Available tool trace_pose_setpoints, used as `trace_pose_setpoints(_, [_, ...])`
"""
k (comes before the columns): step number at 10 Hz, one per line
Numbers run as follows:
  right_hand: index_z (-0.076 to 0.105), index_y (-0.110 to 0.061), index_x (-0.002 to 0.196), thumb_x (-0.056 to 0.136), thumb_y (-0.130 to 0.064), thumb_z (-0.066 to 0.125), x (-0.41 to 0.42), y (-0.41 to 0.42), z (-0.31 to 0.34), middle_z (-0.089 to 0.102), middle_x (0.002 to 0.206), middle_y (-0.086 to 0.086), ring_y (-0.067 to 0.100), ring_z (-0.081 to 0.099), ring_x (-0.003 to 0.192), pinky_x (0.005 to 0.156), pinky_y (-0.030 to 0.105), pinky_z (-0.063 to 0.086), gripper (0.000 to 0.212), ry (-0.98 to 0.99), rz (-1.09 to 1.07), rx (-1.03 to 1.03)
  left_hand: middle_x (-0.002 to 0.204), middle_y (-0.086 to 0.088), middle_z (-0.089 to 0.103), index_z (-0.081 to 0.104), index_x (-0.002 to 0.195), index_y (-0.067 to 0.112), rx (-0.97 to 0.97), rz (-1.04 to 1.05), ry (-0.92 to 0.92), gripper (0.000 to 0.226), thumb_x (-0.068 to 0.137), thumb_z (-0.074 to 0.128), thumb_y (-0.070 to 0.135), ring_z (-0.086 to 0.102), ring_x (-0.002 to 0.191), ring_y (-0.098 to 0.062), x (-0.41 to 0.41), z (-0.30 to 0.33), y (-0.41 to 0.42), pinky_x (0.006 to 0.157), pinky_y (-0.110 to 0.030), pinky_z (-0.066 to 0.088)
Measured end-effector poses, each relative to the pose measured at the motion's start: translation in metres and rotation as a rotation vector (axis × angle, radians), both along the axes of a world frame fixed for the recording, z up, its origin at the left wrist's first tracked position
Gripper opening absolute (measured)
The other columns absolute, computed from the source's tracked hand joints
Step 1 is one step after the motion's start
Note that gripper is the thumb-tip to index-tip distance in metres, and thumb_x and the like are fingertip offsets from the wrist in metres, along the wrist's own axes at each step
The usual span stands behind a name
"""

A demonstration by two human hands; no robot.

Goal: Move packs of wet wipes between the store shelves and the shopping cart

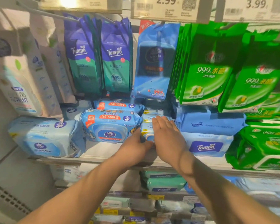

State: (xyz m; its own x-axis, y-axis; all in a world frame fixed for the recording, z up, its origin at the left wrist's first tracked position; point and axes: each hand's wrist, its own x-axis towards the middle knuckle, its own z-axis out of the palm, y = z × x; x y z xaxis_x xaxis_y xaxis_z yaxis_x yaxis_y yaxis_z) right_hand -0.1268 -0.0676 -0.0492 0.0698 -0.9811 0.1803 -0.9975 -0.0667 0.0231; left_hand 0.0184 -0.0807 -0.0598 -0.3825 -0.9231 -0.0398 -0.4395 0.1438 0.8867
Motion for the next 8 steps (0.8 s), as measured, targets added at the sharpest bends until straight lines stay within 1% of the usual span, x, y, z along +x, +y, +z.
trace_pose_setpoints(1, [0.007, -0.007, 0.161, 0.096, -0.020, 0.056, -0.001, -0.004, -0.003, 0.012, 0.167, 0.010, 0.029, 0.006, 0.156, 0.127, 0.041, 0.000, 0.082, -0.019, -0.010, -0.024, 0.077, 0.026, 0.062, 0.058, 0.099, 0.031, 0.023, 0.050, 0.080, 0.015, 0.091, 0.063, 0.018, 0.056, 0.074, 0.016, 0.000, -0.005, 0.003, 0.067, -0.007, 0.040])
trace_pose_setpoints(2, [0.012, -0.005, 0.160, 0.093, -0.016, 0.057, 0.001, -0.003, -0.006, 0.016, 0.167, 0.013, 0.031, 0.008, 0.157, 0.127, 0.043, 0.001, 0.082, -0.019, 0.010, -0.048, 0.082, 0.026, 0.064, 0.058, 0.093, 0.034, 0.039, 0.096, 0.147, 0.013, 0.086, 0.063, 0.024, 0.058, 0.085, -0.004, 0.001, -0.011, 0.006, 0.079, -0.030, 0.043])
trace_pose_setpoints(3, [0.045, -0.003, 0.150, 0.074, -0.010, 0.074, -0.001, 0.001, -0.022, 0.048, 0.153, 0.015, 0.034, 0.042, 0.145, 0.121, 0.047, 0.022, 0.081, 0.025, 0.059, -0.103, 0.108, 0.022, 0.067, 0.059, 0.115, 0.038, 0.052, 0.063, 0.135, 0.044, 0.071, 0.058, 0.036, 0.060, 0.110, -0.008, 0.003, -0.009, 0.009, 0.100, -0.037, 0.045])
trace_pose_setpoints(4, [0.042, -0.005, 0.152, 0.074, -0.008, 0.076, -0.002, 0.001, -0.022, 0.044, 0.156, 0.014, 0.032, 0.039, 0.147, 0.122, 0.043, 0.017, 0.085, 0.020, 0.067, -0.100, 0.122, 0.027, 0.064, 0.051, 0.133, 0.046, 0.065, 0.018, 0.096, 0.062, 0.073, 0.060, 0.033, 0.056, 0.118, 0.002, 0.003, -0.002, 0.012, 0.100, -0.029, 0.043])
trace_pose_setpoints(5, [0.011, -0.010, 0.162, 0.093, -0.013, 0.057, 0.002, 0.005, -0.013, 0.011, 0.170, 0.008, 0.025, 0.006, 0.158, 0.124, 0.039, -0.008, 0.083, 0.008, 0.068, -0.050, 0.116, 0.020, 0.067, 0.054, 0.127, 0.042, 0.089, 0.010, 0.068, 0.057, 0.070, 0.060, 0.041, 0.060, 0.111, -0.005, 0.007, 0.013, 0.015, 0.098, -0.032, 0.048])
trace_pose_setpoints(6, [0.001, -0.013, 0.163, 0.101, -0.031, 0.050, 0.002, 0.010, -0.007, -0.002, 0.171, 0.003, 0.019, -0.007, 0.157, 0.123, 0.035, -0.013, 0.081, -0.017, 0.022, 0.017, 0.122, 0.015, 0.065, 0.054, 0.127, 0.041, 0.054, 0.013, 0.026, 0.049, 0.079, 0.059, 0.042, 0.059, 0.112, -0.012, 0.014, 0.018, 0.017, 0.099, -0.032, 0.047])
trace_pose_setpoints(7, [0.010, -0.016, 0.163, 0.102, -0.040, 0.049, 0.000, 0.024, -0.001, 0.004, 0.171, 0.000, 0.014, -0.002, 0.157, 0.127, 0.031, -0.003, 0.077, -0.133, -0.008, 0.055, 0.120, 0.013, 0.061, 0.052, 0.117, 0.038, -0.065, -0.088, -0.055, 0.020, 0.097, 0.056, 0.037, 0.056, 0.113, -0.012, 0.024, 0.024, 0.025, 0.083, -0.014, 0.040])
trace_pose_setpoints(8, [0.019, -0.015, 0.162, 0.103, -0.043, 0.049, -0.003, 0.055, 0.004, 0.014, 0.170, 0.003, 0.016, 0.009, 0.157, 0.126, 0.026, 0.005, 0.071, -0.146, -0.004, 0.035, 0.128, 0.008, 0.055, 0.052, 0.137, 0.022, -0.223, -0.167, -0.192, 0.037, 0.102, 0.050, 0.036, 0.049, 0.118, -0.009, 0.038, 0.039, 0.041, 0.074, -0.010, 0.028])
